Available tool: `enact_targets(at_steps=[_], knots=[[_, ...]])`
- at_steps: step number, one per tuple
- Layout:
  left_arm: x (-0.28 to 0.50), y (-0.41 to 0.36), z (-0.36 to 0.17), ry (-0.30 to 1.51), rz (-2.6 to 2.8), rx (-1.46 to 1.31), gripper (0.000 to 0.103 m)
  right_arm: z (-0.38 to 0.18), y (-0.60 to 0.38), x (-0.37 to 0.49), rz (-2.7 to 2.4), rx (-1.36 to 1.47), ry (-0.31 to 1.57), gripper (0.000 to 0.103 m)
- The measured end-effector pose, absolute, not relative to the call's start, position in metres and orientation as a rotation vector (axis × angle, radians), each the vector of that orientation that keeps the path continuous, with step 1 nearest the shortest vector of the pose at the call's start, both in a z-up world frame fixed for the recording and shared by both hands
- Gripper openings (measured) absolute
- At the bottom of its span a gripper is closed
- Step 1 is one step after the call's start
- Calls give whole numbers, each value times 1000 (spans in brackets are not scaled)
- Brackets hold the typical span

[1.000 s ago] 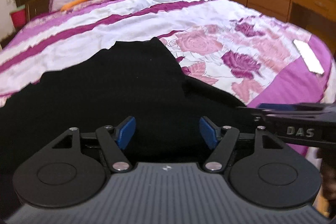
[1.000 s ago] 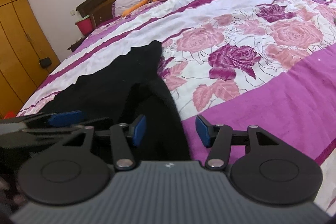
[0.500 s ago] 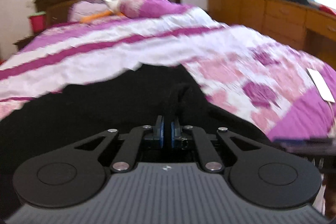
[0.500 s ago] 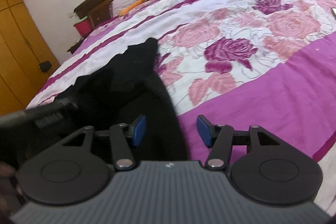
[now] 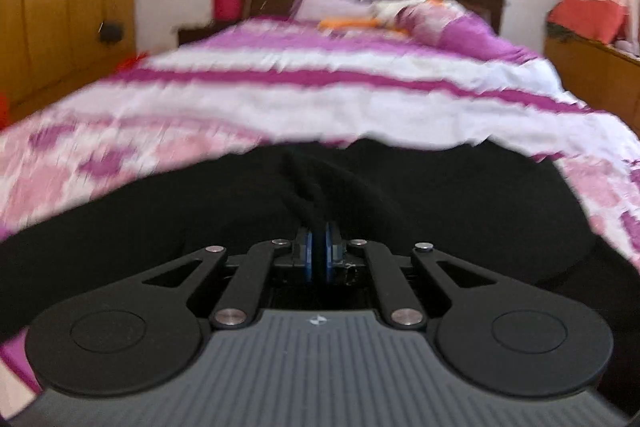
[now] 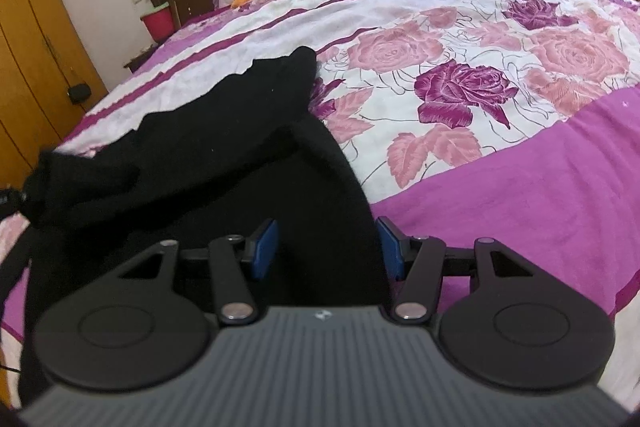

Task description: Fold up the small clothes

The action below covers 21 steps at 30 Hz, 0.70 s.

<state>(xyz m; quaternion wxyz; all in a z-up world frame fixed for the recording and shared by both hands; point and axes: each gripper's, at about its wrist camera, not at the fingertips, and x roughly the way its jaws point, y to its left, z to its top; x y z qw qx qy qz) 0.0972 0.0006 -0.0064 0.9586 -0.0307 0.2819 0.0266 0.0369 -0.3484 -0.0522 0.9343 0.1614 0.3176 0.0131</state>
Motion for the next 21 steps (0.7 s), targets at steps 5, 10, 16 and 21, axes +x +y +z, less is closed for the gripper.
enact_targets(at_steps=[5, 10, 16, 21], knots=[[95, 26, -41, 699, 58, -130, 8, -52, -346, 39, 18, 299, 666, 57], [84, 40, -41, 670, 14, -185, 23, -44, -340, 43, 19, 260, 672, 57], [78, 58, -26, 581, -3, -300, 57, -23, -336, 57, 41, 236, 627, 57], [101, 58, -28, 581, -38, -258, 58, -16, -335, 94, 59, 250, 618, 57]])
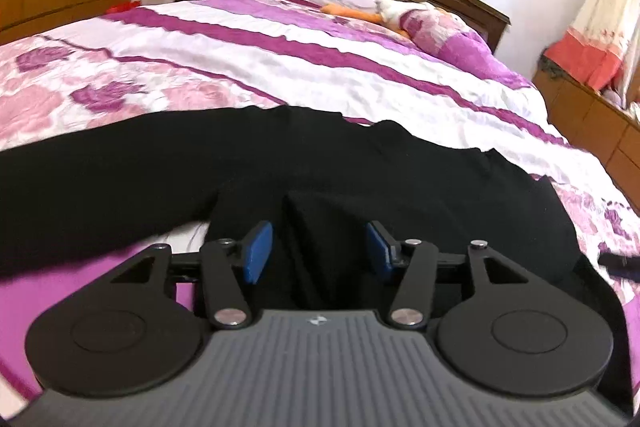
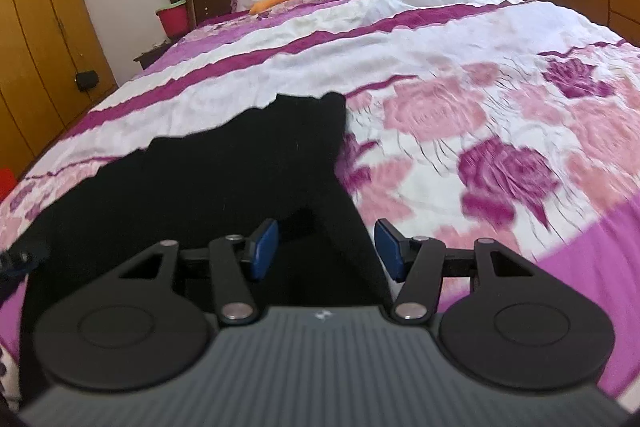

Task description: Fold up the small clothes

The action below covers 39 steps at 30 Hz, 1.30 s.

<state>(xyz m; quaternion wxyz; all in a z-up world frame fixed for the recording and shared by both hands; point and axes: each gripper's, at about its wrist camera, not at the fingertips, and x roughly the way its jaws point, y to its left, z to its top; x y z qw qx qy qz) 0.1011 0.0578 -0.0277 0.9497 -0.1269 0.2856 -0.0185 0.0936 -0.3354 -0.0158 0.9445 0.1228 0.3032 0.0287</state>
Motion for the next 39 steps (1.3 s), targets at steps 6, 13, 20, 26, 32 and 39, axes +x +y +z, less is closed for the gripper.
enact_targets(at_steps=[6, 13, 20, 26, 32, 39], knots=[[132, 57, -40, 596, -50, -246, 58, -18, -334, 156, 44, 255, 619, 57], [147, 57, -48, 605, -74, -262, 56, -40, -335, 219, 43, 301, 650, 57], [147, 46, -46, 561, -117, -226, 10, -50, -327, 233, 63, 278, 579, 29], [155, 31, -12, 412, -104, -150, 10, -41, -328, 216, 43, 247, 415, 14], [197, 22, -11, 414, -64, -74, 10, -42, -340, 222, -70, 250, 363, 9], [219, 26, -55, 587, -33, -51, 11, -62, -349, 240, -57, 305, 482, 12]])
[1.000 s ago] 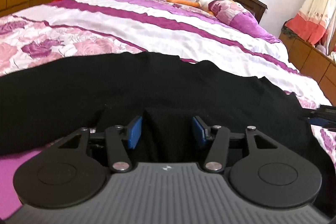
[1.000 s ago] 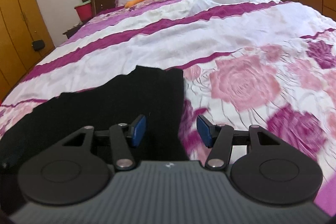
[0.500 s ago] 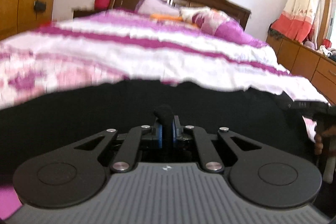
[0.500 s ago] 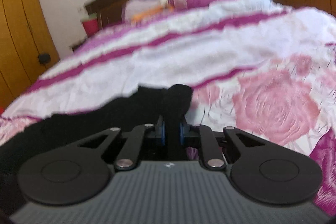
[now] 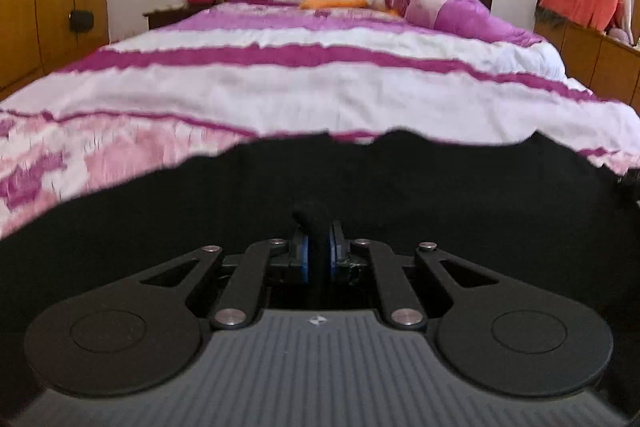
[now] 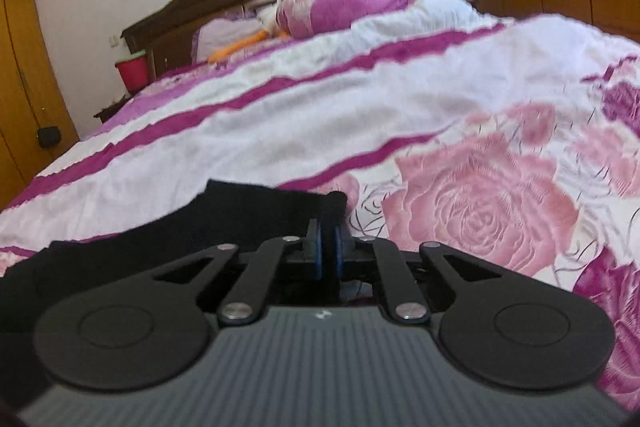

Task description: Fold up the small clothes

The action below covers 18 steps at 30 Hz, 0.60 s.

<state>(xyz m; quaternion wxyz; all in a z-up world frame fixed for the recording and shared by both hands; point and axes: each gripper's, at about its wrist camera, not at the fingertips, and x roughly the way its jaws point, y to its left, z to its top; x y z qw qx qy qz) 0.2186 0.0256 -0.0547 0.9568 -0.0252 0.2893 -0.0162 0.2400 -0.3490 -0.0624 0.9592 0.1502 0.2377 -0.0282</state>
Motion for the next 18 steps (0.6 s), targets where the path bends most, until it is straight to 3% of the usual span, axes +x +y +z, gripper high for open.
enact_targets(at_steps=[5, 9, 12, 18], knots=[[216, 30, -50, 578, -52, -54, 11, -53, -350, 241, -28, 305, 530, 17], [213, 36, -44, 588, -35, -104, 22, -33, -351, 223, -17, 276, 500, 37], [211, 38, -44, 596, -3, -89, 36, -20, -347, 203, 11, 231, 491, 38], [215, 37, -56, 602, 30, -38, 39, -24, -324, 171, 142, 161, 558, 37]])
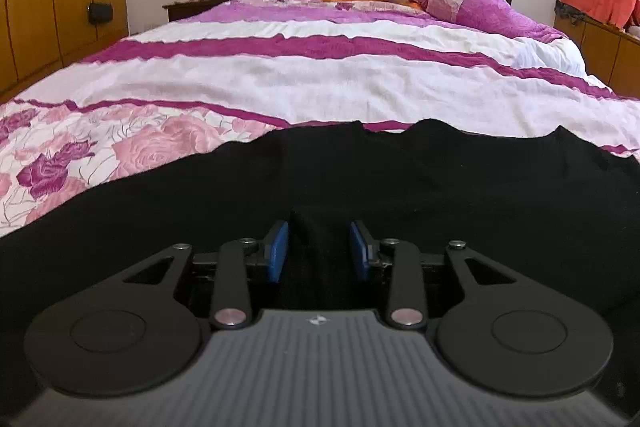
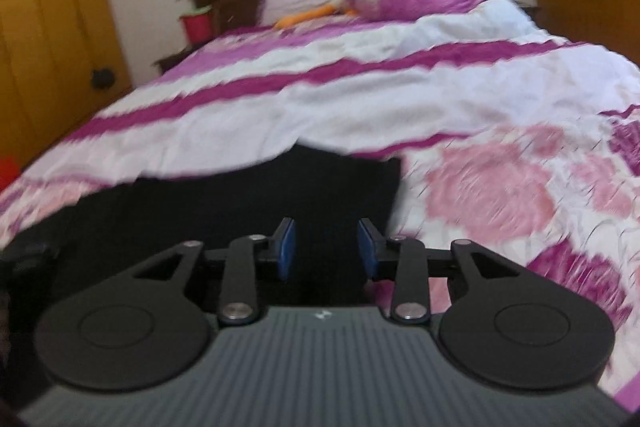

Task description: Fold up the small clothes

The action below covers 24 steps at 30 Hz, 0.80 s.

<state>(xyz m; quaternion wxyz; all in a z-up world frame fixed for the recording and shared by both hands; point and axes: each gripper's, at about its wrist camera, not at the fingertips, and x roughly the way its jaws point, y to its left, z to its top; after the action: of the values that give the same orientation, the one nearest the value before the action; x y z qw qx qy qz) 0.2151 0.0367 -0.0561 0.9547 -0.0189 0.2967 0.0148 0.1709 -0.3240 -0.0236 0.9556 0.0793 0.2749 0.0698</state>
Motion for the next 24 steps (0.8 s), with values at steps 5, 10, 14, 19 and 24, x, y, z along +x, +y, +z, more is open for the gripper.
enact_targets(at_steps=[5, 10, 14, 19, 24], knots=[[212, 41, -56, 594, 24, -56, 40, -65, -298, 176, 129, 94, 590, 36], [195, 55, -40, 598, 46, -113, 40, -60, -296, 177, 93, 132, 584, 37], [167, 72, -28, 579, 92, -145, 45, -49, -295, 161, 115, 128, 581, 50], [131, 95, -19, 576, 141, -142, 53, -35, -289, 133, 141, 114, 559, 56], [102, 113, -14, 584, 191, -108, 69, -23, -283, 105, 155, 128, 568, 56]])
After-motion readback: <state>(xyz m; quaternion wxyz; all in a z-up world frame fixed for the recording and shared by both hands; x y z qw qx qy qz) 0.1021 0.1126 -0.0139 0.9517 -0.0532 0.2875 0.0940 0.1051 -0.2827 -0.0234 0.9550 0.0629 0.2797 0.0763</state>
